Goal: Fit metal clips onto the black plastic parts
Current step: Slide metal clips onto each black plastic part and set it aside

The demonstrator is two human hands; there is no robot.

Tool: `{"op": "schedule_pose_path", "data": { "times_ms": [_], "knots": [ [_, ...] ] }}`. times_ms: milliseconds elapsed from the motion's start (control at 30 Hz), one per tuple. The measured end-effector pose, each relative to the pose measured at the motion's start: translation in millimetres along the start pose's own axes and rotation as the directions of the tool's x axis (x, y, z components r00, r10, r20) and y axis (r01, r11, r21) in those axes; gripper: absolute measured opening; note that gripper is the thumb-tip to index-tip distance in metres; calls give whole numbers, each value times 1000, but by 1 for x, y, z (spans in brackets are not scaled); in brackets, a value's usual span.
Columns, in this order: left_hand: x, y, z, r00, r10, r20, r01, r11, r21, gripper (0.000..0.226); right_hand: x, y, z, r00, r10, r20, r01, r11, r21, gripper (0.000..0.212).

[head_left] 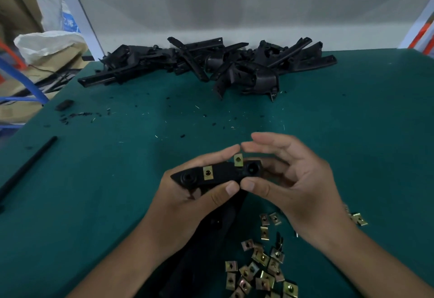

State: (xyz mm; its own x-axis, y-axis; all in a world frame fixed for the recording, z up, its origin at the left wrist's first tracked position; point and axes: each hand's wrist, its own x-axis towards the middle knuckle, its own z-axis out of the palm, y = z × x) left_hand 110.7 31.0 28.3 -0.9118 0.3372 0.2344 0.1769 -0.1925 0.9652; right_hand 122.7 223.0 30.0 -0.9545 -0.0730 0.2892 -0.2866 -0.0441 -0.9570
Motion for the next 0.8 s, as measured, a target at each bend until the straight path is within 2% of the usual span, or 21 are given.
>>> {"op": "schedule_pose_path", "data": {
  "times_ms": [133, 267, 400, 633, 800],
  "knots": [
    [1, -3, -1, 1000, -23, -18, 23, 1000, -4, 38, -1, 2, 1, 1000, 0, 17, 2, 996, -91, 41],
    [1, -5, 0, 999, -42, -20, 41, 999, -29, 34, -5, 2, 3, 997, -73, -23, 65, 969, -239, 33],
    [1, -5, -1, 1000, -25, -16, 25, 999, -26, 31, -5, 3, 3, 993, -107, -46, 89, 954, -287, 31],
    [1, -7, 0, 998, 9, -56, -9, 1000, -4, 33, -3, 3, -1, 982, -189, 1, 174, 900, -400, 34],
    [1, -9, -1, 997, 41, -66, -41, 999, 7, 28, -1, 4, -2, 985, -172, 34, 170, 889, -426, 30]
  ]
}}
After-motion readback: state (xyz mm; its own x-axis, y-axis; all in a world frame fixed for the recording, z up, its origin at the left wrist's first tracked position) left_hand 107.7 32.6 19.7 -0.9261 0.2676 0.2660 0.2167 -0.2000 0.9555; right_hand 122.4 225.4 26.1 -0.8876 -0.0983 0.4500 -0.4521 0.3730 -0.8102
